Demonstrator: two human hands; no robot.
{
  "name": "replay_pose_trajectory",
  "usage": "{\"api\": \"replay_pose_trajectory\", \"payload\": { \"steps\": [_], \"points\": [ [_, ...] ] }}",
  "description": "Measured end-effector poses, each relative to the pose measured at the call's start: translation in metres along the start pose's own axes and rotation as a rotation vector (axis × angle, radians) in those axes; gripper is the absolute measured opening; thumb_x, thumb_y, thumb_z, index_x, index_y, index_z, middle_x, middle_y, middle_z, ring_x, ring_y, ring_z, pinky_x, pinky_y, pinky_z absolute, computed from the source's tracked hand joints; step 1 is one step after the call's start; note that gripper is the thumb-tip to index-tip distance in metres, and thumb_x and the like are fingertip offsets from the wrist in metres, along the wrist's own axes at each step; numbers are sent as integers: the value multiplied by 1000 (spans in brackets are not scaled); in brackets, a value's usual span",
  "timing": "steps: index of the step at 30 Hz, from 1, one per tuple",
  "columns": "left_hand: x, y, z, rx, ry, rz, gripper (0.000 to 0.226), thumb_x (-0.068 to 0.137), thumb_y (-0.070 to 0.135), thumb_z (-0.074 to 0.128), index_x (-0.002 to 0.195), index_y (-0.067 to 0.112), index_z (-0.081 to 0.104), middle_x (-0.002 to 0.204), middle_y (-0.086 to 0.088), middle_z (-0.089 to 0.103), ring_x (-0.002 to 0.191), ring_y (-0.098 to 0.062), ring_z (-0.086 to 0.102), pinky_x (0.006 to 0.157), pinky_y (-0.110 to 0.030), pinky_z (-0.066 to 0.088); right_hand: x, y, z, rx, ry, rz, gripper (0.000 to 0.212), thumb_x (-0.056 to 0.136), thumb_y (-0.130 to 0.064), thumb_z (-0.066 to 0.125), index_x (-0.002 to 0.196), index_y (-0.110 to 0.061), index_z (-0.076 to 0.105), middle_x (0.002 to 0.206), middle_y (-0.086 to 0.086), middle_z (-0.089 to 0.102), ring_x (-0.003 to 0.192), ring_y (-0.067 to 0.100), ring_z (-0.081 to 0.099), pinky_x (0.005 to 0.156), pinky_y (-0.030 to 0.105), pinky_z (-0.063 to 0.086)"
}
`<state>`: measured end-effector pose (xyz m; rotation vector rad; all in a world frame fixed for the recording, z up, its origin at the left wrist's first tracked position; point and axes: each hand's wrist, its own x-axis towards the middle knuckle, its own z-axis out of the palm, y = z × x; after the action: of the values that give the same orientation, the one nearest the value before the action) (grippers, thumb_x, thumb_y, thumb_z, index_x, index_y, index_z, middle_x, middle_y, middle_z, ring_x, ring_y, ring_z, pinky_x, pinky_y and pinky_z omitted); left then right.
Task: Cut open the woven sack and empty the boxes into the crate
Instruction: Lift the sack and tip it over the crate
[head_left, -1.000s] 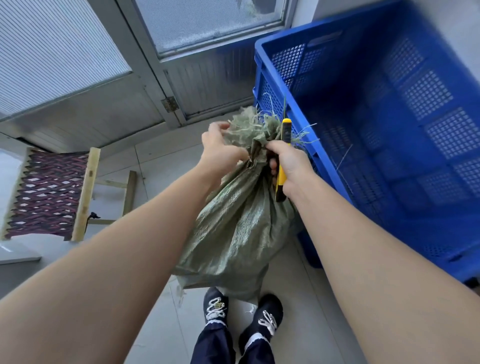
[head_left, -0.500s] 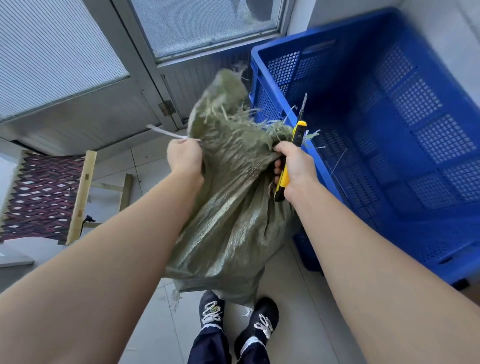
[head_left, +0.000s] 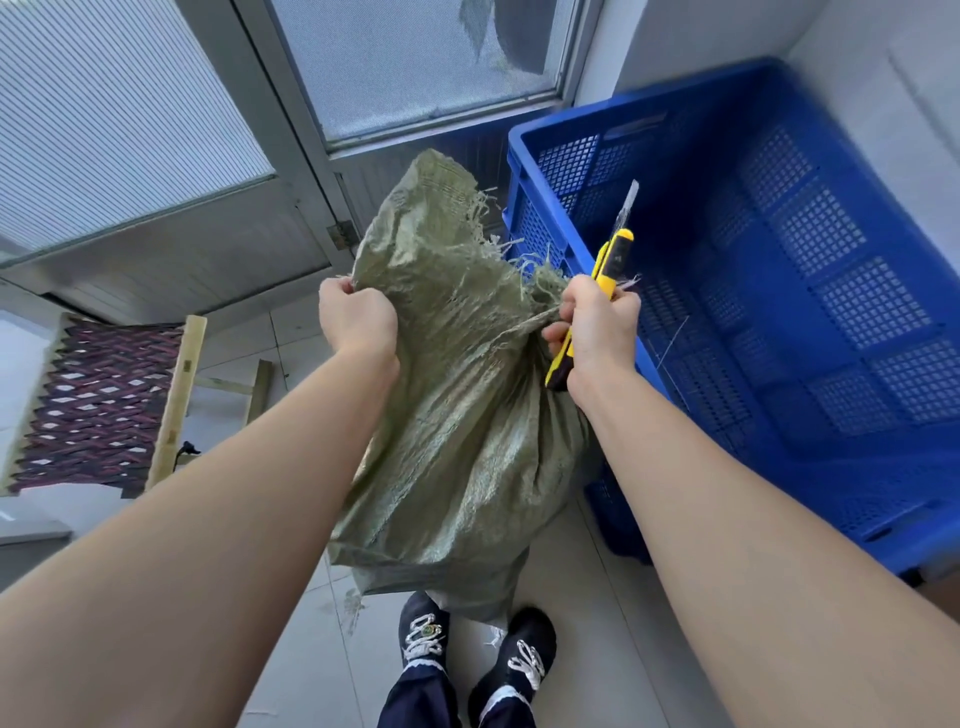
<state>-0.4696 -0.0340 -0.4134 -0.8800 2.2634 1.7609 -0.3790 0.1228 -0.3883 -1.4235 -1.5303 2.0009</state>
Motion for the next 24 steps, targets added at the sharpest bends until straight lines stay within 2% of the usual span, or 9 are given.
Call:
{"api": "replay_pose_trajectory", "payload": {
  "steps": [3, 6, 9, 12, 15, 20, 24],
  "points": [
    [-2, 5, -4, 5, -37, -2, 24, 80, -2, 33, 87, 14, 51, 90, -4, 54, 75, -22, 46, 66, -30, 42, -8, -7, 3, 26, -60, 21, 17, 84, -4, 54, 93, -12, 42, 82, 7, 53, 53, 17, 58, 48, 27, 45],
    [-3, 8, -9, -8, -100, -42, 26, 77, 1, 34, 84, 16, 54, 88, -8, 58, 76, -23, 51, 66, -35, 45, -13, -6, 3, 52, -173, 31, 10, 91, -13, 62, 97, -11, 55, 85, 8, 60, 65, 19, 63, 53, 30, 51],
    [-5, 11, -13, 11, -155, -53, 25, 73, 2, 36, 77, 17, 55, 83, -10, 59, 75, -22, 51, 65, -36, 44, -20, -5, 3, 42, -249, 50, 11, 97, -26, 56, 92, -17, 57, 76, 7, 59, 58, 20, 58, 53, 32, 50],
    [-7, 14, -16, 31, -204, -61, 26, 66, 4, 34, 75, 17, 56, 81, -13, 57, 74, -22, 50, 66, -37, 43, -27, -8, 4, 16, -253, 79, 17, 98, -32, 53, 93, -16, 57, 71, 6, 56, 50, 17, 52, 48, 30, 47],
    [-6, 14, -18, 47, -233, -81, 30, 61, 7, 34, 76, 17, 57, 81, -13, 57, 74, -22, 50, 69, -40, 45, -31, -11, 4, -23, -247, 61, 13, 100, -20, 49, 91, -14, 54, 75, 8, 57, 51, 18, 52, 48, 30, 48],
    [-6, 17, -17, 67, -259, -81, 28, 65, 5, 35, 77, 16, 58, 81, -14, 58, 75, -23, 52, 76, -48, 51, -31, -13, 1, -58, -237, 31, 15, 98, -4, 45, 89, -12, 53, 78, 9, 57, 57, 19, 54, 52, 32, 48],
    [-7, 22, -16, 72, -263, -54, 24, 62, 7, 36, 71, 17, 55, 83, -15, 59, 77, -25, 54, 80, -52, 53, -32, -13, -4, -56, -249, 62, 20, 95, 5, 43, 109, -6, 51, 82, 10, 56, 63, 19, 55, 57, 33, 50]
  ]
}}
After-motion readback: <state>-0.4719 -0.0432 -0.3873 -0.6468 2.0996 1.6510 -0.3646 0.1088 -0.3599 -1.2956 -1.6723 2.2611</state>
